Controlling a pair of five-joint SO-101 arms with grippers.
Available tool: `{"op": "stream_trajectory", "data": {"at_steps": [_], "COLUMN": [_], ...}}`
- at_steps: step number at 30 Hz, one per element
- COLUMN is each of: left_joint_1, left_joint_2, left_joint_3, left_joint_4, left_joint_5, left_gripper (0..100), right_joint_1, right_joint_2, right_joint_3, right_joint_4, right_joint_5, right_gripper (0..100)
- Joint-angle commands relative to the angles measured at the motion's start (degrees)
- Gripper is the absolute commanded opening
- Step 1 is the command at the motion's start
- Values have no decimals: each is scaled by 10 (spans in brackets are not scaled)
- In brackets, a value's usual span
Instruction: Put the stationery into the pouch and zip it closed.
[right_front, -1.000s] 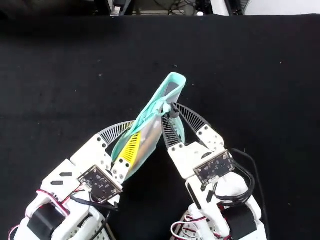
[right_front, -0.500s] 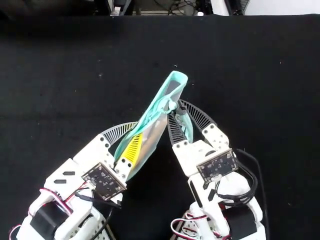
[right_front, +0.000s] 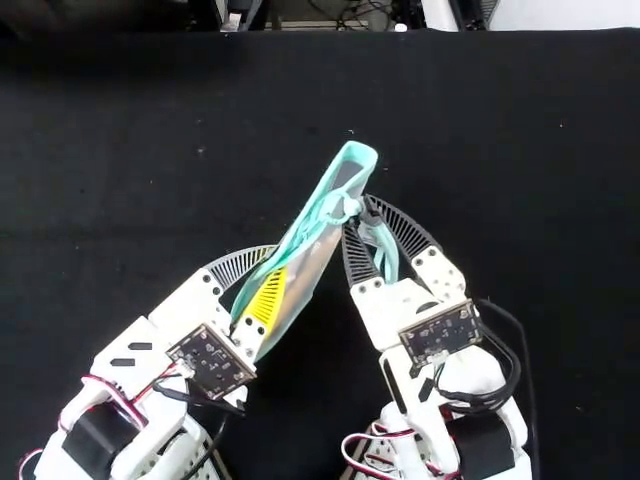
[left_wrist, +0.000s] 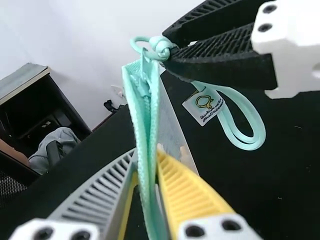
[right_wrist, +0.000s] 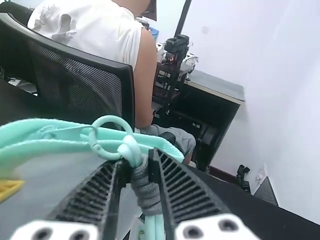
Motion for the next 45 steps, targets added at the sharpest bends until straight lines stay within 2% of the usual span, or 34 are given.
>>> {"op": "stream_trajectory", "data": {"at_steps": [1, 11, 18, 21, 27, 29, 39, 45], "left_joint_1": [3, 1, -2, -2, -1, 0, 1, -3], "left_joint_2": [11, 11, 6, 6, 6, 6, 11, 31], "left_joint_3": [33, 33, 7, -37, -81, -94, -137, -136], "left_joint_4": [13, 14, 12, 14, 15, 15, 8, -31], "left_joint_5": [5, 5, 11, 55, 120, 124, 124, 121], "left_gripper": [30, 30, 30, 34, 177, 187, 178, 177], "right_joint_1": [36, 37, 52, 51, 50, 48, -39, -86], "right_joint_2": [7, 130, 143, 143, 143, 143, 143, 143], "right_joint_3": [-22, -22, -24, -24, -23, -22, -25, -26], "right_joint_4": [-14, -74, -72, -69, -57, -57, -25, 1], "right_joint_5": [4, 4, 1, 0, 1, 2, 3, 4], "right_gripper": [13, 13, 13, 13, 13, 13, 13, 13]}}
